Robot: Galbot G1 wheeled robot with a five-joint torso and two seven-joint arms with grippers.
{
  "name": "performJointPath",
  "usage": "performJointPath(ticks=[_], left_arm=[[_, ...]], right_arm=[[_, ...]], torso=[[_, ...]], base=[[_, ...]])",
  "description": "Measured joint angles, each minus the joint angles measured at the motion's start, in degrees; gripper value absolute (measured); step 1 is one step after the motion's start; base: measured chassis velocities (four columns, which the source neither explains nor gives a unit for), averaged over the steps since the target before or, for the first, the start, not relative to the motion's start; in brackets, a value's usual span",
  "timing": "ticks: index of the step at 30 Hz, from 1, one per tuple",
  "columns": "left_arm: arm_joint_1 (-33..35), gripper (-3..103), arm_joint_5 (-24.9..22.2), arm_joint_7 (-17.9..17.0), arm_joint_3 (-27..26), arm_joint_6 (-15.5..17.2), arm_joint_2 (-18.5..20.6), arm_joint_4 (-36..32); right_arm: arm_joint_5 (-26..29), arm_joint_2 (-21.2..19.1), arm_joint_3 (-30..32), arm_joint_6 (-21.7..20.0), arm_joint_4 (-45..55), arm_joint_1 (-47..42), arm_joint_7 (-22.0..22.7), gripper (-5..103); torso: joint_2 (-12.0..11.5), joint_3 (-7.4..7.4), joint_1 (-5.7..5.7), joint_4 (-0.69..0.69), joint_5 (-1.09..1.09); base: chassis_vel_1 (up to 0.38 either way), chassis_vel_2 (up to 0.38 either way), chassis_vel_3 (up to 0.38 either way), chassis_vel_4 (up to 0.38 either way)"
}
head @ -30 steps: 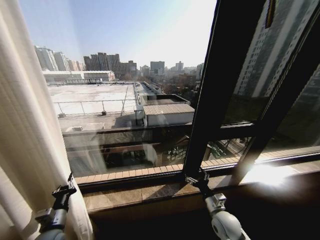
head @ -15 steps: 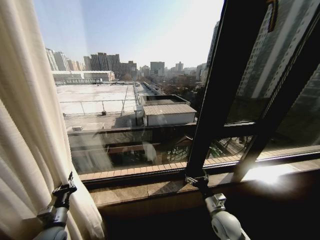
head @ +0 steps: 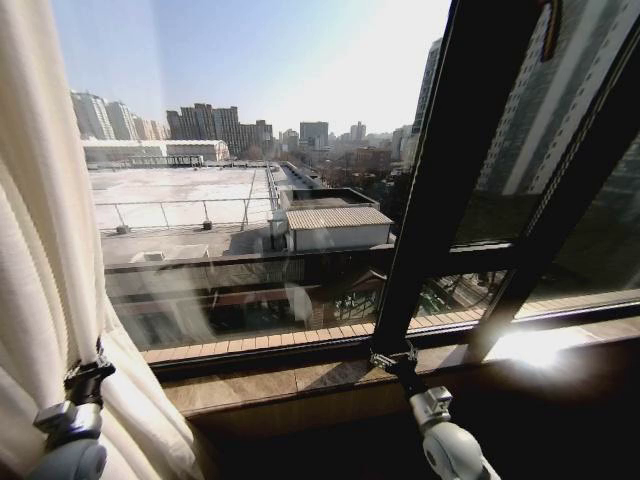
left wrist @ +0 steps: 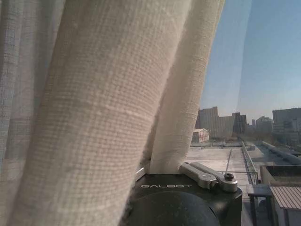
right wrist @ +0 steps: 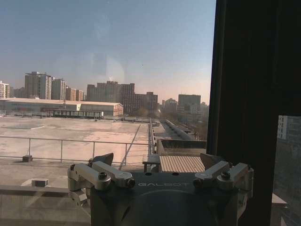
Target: Open the curtains by pulling them apart, changing their state from closed to fully open.
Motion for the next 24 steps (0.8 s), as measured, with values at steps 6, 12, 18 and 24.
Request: performJointPath(ticks=[6,12,18,24], left_arm=[[-1.78,0,-2.97,-0.43,-5.71,1.01,1.54,3.74],[-6.36,0,-2.51,-1.19,-11.36,1.15,5.71,14.27],[-9.34,0,-2.39,-1.24,-13.64,-0.48,11.67,25.99],[-10.05,0,-2.78,-1.03,-12.77,-0.61,11.92,26.91]], right_arm=[[0.00,0.00,0.00,0.00,0.00,0.00,0.00,100],[0.00,0.00,-0.01,0.00,0.00,0.00,-0.01,100],[0.00,0.00,0.00,0.00,0.00,0.00,0.00,100],[0.00,0.00,0.00,0.00,0.00,0.00,0.00,100]], torso=[[0.00,0.00,0.00,-0.01,0.04],[0.00,0.00,0.00,-0.01,0.02],[0.00,0.00,0.00,0.00,0.02],[0.00,0.00,0.00,-0.01,0.03]], base=[[0.000,0.000,0.000,0.000],[0.000,0.000,0.000,0.000],[0.000,0.000,0.000,0.000],[0.000,0.000,0.000,0.000]])
